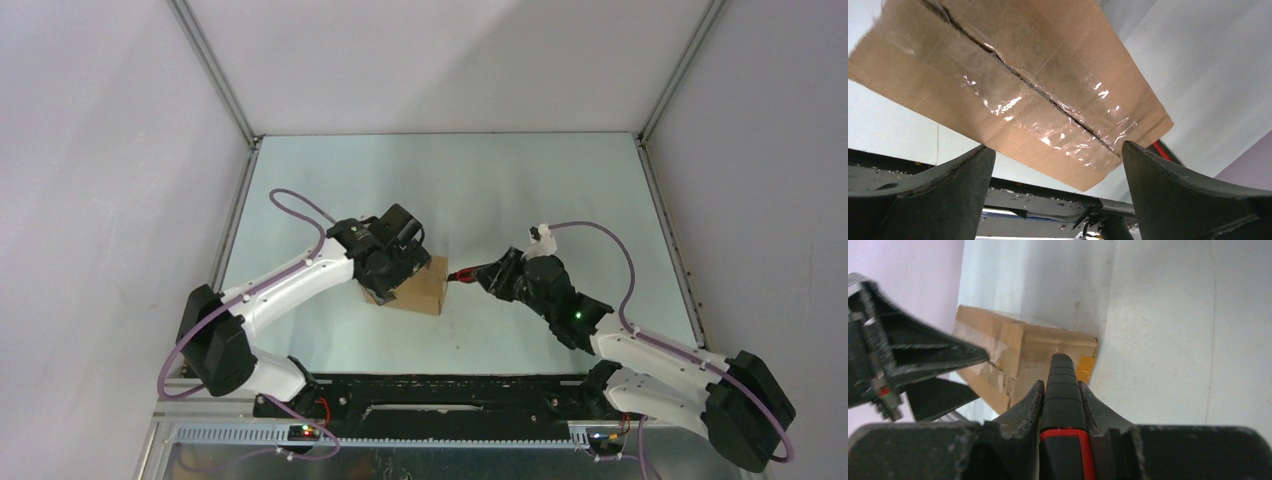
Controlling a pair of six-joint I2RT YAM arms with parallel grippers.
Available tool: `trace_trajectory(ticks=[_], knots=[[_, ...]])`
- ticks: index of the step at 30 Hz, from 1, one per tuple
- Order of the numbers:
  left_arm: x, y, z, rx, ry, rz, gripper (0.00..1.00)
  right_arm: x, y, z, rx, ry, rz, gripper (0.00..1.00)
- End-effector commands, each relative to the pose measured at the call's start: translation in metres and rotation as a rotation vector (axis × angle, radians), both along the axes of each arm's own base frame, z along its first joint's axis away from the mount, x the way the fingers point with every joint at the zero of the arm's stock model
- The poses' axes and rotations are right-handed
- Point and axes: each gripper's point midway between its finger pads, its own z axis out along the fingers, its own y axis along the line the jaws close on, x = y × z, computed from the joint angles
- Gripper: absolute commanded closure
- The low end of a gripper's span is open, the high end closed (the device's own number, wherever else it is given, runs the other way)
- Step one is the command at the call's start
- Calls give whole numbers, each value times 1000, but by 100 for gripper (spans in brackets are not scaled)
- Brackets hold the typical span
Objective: Unpack the express box
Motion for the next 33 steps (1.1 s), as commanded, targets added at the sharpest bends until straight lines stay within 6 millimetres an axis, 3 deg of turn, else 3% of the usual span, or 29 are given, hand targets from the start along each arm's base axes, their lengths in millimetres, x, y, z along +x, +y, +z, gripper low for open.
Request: trace_trajectory(ticks=[1, 7, 12, 18, 21, 28, 33], knots=[[-7, 8, -11, -1, 60, 121, 0, -11, 11, 37, 69, -71, -7, 100], [-12, 14, -20, -29, 76, 181, 5, -31, 20, 28, 61, -61, 18, 100], [-24, 26, -24, -25, 93, 225, 21, -24, 11, 27, 69, -66, -4, 100], [-31, 40, -13, -3, 76, 236, 28, -14, 13, 29, 88, -76, -12, 100], [-34, 46, -17, 9, 83, 244, 31, -12, 15, 27, 92, -70, -11, 100], [-32, 44, -27, -13, 88, 241, 26, -9, 16, 23, 91, -62, -11, 100], [-26, 45, -27, -5, 89, 230, 15, -10, 13, 26, 95, -69, -14, 100]])
